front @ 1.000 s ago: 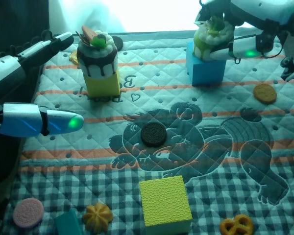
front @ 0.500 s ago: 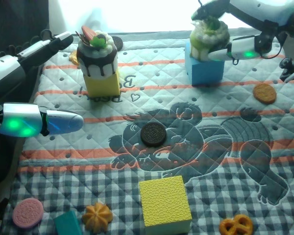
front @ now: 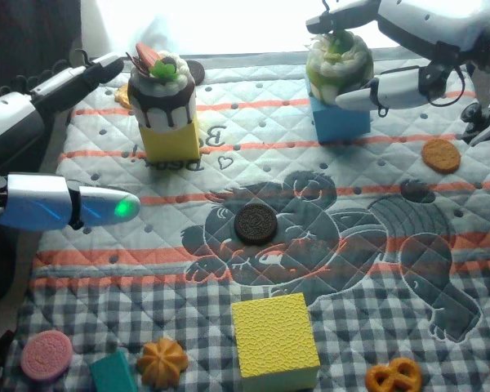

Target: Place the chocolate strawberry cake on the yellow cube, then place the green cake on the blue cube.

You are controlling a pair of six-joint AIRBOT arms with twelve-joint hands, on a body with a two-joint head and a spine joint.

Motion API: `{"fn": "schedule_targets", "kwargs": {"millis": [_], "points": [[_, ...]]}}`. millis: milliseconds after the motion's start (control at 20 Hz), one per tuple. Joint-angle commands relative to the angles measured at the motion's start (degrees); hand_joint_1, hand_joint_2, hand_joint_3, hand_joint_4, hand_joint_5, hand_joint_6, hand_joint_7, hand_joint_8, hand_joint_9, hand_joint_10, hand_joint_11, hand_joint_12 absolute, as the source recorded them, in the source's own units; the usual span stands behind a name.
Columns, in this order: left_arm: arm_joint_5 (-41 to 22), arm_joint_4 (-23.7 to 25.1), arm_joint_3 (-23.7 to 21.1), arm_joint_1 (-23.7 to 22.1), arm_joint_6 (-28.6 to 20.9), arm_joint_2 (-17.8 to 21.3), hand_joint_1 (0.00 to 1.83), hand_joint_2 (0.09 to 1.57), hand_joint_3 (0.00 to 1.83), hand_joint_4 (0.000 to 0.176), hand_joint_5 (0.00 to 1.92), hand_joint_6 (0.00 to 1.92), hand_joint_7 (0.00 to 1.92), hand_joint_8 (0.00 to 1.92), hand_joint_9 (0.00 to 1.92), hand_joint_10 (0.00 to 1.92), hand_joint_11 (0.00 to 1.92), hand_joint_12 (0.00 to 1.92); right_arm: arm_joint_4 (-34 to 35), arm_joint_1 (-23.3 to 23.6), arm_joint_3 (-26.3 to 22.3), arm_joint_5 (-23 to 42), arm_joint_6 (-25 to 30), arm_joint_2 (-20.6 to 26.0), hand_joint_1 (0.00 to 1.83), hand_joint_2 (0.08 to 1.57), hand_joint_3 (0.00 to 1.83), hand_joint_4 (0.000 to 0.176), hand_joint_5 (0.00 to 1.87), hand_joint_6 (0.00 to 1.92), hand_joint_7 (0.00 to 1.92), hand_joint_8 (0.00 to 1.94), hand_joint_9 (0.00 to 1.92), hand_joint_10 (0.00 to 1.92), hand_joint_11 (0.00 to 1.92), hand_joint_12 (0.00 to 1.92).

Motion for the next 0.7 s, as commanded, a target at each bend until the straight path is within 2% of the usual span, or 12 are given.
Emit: {"fn": "schedule_targets", "kwargs": {"millis": [0,50,100,150,250,350,450,650], "points": [[-7.13,-0.1,0.01,-0.37,-0.38,0.21,0.76,0.78,0.0,0.176,0.0,0.0,0.0,0.0,0.0,0.0,0.0,0.0,0.9,-0.04,-0.01,6.08,0.13,0.61,0.88,1.05,0.0,0.051,0.62,0.0,0.64,0.0,0.66,0.02,0.03,1.48],[-7.21,-0.1,-0.01,-0.34,-0.38,0.22,0.77,0.78,0.0,0.176,0.0,0.0,0.0,0.0,0.0,0.0,0.0,0.0,0.9,-0.1,-0.03,6.1,0.13,0.67,0.88,1.05,0.0,0.053,0.63,0.0,0.65,0.0,0.67,0.02,0.1,1.42],[-7.32,-0.09,-0.07,-0.3,-0.38,0.24,0.79,0.77,0.0,0.176,0.0,0.0,0.0,0.0,0.0,0.0,0.0,0.0,0.9,-0.16,-0.07,6.11,0.13,0.71,0.89,1.05,0.0,0.046,0.63,0.0,0.65,0.0,0.68,0.03,0.15,1.37],[-7.46,-0.08,-0.13,-0.27,-0.38,0.27,0.78,0.77,0.0,0.176,0.0,0.0,0.0,0.0,0.0,0.0,0.0,0.0,0.9,-0.21,-0.11,6.15,0.13,0.77,0.91,1.05,0.0,0.026,0.64,0.0,0.66,0.0,0.69,0.03,0.2,1.34],[-7.68,-0.04,-0.27,-0.18,-0.38,0.4,0.74,0.79,0.0,0.176,0.0,0.0,0.0,0.0,0.0,0.0,0.0,0.0,0.92,-0.32,-0.2,6.23,0.13,0.91,0.9,1.04,0.0,0.02,0.64,0.0,0.67,0.01,0.7,0.04,0.22,1.34],[-7.94,-0.03,-0.43,-0.02,-0.38,0.57,0.75,0.78,0.0,0.176,0.0,0.0,0.0,0.0,0.0,0.0,0.0,0.0,0.96,-0.56,-0.23,6.25,0.13,1.09,0.93,1.04,0.0,0.0,0.66,0.0,0.69,0.01,0.71,0.04,0.25,1.29],[-8.19,0.05,-0.52,0.15,-0.84,0.69,0.79,0.77,0.0,0.176,0.0,0.0,0.0,0.0,0.0,0.0,0.0,0.0,1.19,-0.83,-0.23,6.3,0.13,1.4,0.97,1.04,0.0,0.0,0.67,0.0,0.69,0.0,0.71,0.04,0.25,1.25],[-8.73,0.24,-0.52,0.54,-2.05,0.86,0.73,0.79,0.0,0.176,0.0,0.0,0.0,0.0,0.0,0.0,0.0,0.0,1.91,-1.32,-0.21,6.38,0.13,2.05,0.98,1.03,0.0,0.003,0.67,0.0,0.68,0.0,0.69,0.03,0.21,1.22]]}}
